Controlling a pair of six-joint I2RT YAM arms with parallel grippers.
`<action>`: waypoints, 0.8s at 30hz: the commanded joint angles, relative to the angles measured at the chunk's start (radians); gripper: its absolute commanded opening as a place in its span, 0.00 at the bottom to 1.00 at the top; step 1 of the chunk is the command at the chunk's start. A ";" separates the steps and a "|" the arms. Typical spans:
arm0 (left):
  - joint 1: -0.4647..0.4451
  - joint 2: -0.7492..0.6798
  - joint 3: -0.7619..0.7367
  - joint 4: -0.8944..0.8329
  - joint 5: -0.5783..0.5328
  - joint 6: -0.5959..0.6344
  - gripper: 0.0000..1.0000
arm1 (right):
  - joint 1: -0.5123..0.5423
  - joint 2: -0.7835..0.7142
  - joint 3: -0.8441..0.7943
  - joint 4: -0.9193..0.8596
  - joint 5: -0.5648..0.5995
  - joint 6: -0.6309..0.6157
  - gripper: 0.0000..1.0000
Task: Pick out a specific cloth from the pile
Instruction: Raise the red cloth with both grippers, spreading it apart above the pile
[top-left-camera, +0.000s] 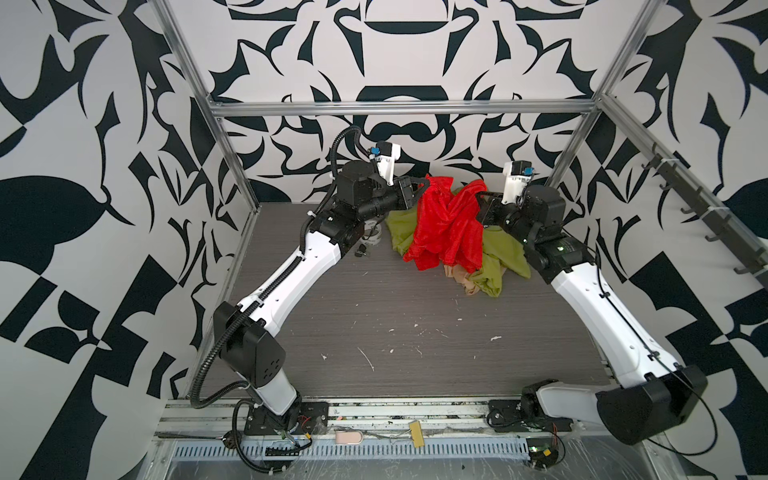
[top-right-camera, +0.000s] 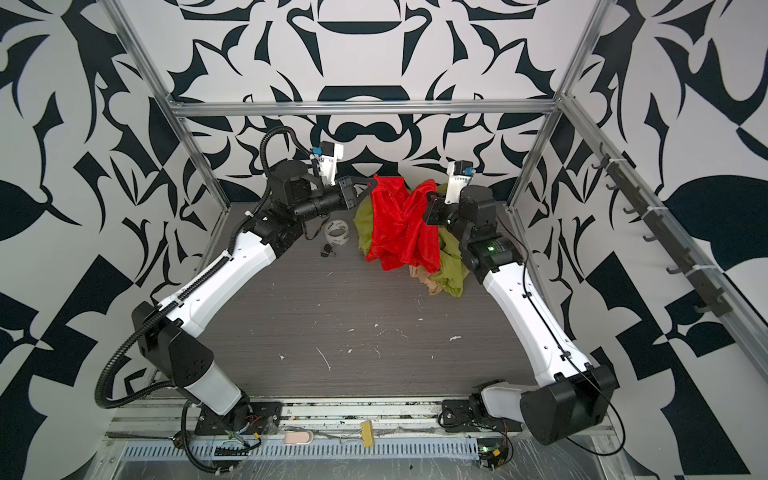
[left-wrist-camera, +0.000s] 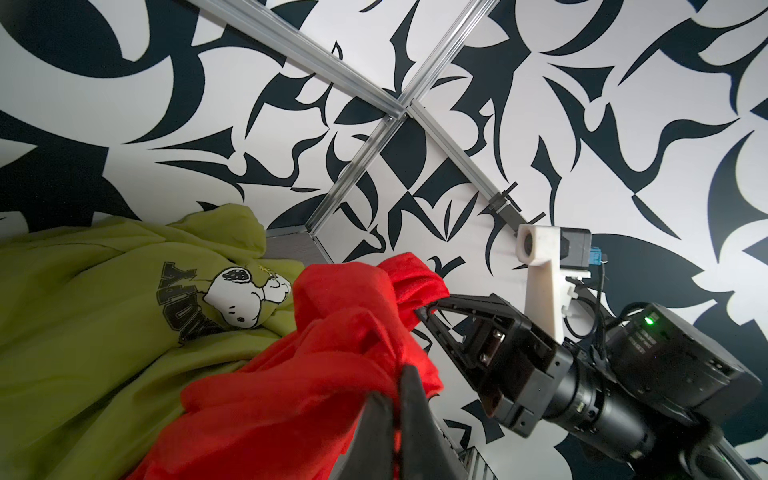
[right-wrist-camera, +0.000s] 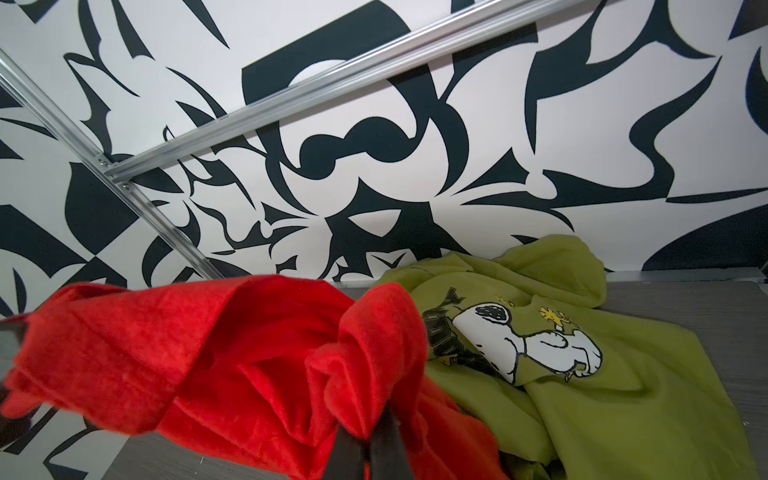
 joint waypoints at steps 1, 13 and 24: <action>0.006 -0.046 -0.001 0.043 0.000 0.011 0.01 | -0.002 -0.021 0.082 0.065 -0.028 -0.016 0.00; 0.005 -0.108 -0.025 0.050 -0.026 0.037 0.02 | 0.000 -0.036 0.158 0.037 -0.067 -0.018 0.00; 0.006 -0.148 -0.024 0.056 -0.024 0.038 0.02 | 0.014 -0.025 0.267 -0.040 -0.148 -0.057 0.00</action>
